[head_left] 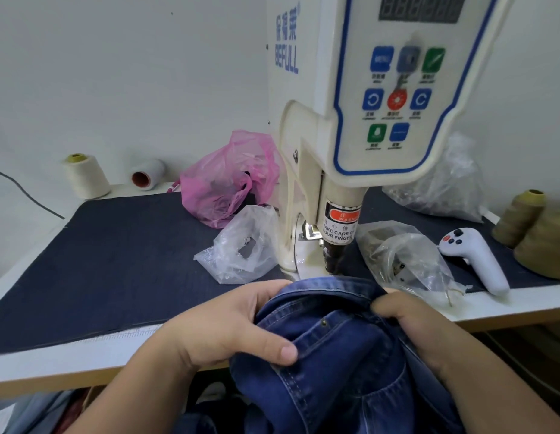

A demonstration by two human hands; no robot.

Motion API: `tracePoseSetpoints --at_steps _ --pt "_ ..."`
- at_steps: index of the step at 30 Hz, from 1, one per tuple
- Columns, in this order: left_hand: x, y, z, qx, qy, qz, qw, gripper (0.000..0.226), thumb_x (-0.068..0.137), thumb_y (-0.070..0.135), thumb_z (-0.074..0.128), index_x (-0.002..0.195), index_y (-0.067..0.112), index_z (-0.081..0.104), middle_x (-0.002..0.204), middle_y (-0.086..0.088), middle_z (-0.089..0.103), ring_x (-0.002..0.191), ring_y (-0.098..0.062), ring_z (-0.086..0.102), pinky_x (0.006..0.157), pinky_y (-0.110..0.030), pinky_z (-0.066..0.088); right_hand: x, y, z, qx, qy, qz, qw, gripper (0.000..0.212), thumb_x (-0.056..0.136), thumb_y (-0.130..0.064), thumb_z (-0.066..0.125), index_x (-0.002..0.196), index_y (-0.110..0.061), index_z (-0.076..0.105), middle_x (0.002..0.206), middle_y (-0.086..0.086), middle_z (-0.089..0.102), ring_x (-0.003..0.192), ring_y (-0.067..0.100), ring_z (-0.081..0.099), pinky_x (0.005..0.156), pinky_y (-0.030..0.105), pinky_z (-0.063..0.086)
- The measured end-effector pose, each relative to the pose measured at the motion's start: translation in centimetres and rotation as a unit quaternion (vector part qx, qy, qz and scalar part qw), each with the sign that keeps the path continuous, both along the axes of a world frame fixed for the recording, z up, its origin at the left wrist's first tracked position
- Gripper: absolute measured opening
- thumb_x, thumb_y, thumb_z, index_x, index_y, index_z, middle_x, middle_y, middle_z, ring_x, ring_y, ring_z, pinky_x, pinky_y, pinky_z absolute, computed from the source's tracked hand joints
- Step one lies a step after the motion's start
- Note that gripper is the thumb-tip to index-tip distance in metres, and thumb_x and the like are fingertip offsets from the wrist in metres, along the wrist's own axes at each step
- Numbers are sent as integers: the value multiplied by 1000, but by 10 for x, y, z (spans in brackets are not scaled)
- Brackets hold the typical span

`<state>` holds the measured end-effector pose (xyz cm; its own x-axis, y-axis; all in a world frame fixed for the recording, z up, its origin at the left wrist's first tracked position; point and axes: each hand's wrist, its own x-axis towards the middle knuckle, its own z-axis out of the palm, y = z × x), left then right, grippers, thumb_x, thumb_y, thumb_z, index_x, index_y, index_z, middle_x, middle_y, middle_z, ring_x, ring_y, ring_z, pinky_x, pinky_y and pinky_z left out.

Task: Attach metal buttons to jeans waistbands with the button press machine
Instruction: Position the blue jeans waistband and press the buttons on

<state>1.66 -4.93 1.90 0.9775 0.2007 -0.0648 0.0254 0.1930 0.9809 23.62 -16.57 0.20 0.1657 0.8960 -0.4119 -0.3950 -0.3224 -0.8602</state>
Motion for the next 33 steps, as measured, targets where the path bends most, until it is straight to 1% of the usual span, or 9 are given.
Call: tracePoseSetpoints --at_steps 3,7,13,16,19,22,25,29,33 --pt "-1 -3 5 14 -36 53 998 41 75 2 67 115 6 67 107 -16 69 95 -23 66 84 -33 53 3 -8 7 6 12 57 998 56 47 7 51 100 14 67 76 26 62 61 34 62 59 36 53" --pt "-3 -4 15 41 -80 116 989 19 71 7 69 88 17 70 82 -6 68 73 -13 65 66 -22 51 -4 -13 13 43 15 101 994 48 52 6 48 90 1 76 71 23 65 58 32 64 54 32 53" --pt "-8 -13 0 -109 -94 50 988 50 72 3 72 121 -3 62 108 -26 65 94 -33 66 84 -39 54 -8 -27 13 37 20 152 987 38 44 5 54 76 4 74 66 20 63 57 29 64 53 27 50" --pt "-2 -15 -6 -191 -98 23 976 55 69 1 74 122 -8 61 105 -27 67 92 -34 69 84 -40 56 -7 -34 4 9 65 205 977 46 42 -1 64 86 5 76 81 22 72 75 31 71 69 32 57" --pt "12 -10 -10 -189 10 118 975 26 64 -6 65 89 -13 72 76 -26 69 64 -30 71 60 -31 59 -6 -40 -2 42 89 200 975 68 55 -8 81 122 -1 67 122 26 66 113 40 64 99 46 51" --pt "20 8 -17 -92 120 150 977 32 85 -17 41 74 1 65 49 -2 66 44 -7 64 43 -15 48 -2 -32 -6 44 10 112 993 56 57 -12 88 109 0 73 116 30 67 104 43 68 84 41 58" --pt "33 14 -10 -92 144 205 964 28 76 -19 49 99 -11 63 78 -20 69 66 -23 67 56 -24 52 8 -17 -8 45 -33 17 998 38 58 -1 83 94 7 74 100 33 70 80 37 72 66 36 60" --pt "33 25 -11 -66 167 243 953 30 82 -14 46 110 -12 57 83 -20 56 61 -24 53 53 -27 44 15 2 -14 55 -47 -44 996 42 64 -11 75 102 7 72 104 34 69 87 38 70 78 40 57" --pt "32 30 -8 -37 186 249 950 43 66 -1 54 109 -4 60 90 -19 50 64 -22 47 55 -30 36 20 17 -17 47 -80 -60 994 43 63 -15 80 100 5 73 100 31 71 86 37 72 76 37 57"
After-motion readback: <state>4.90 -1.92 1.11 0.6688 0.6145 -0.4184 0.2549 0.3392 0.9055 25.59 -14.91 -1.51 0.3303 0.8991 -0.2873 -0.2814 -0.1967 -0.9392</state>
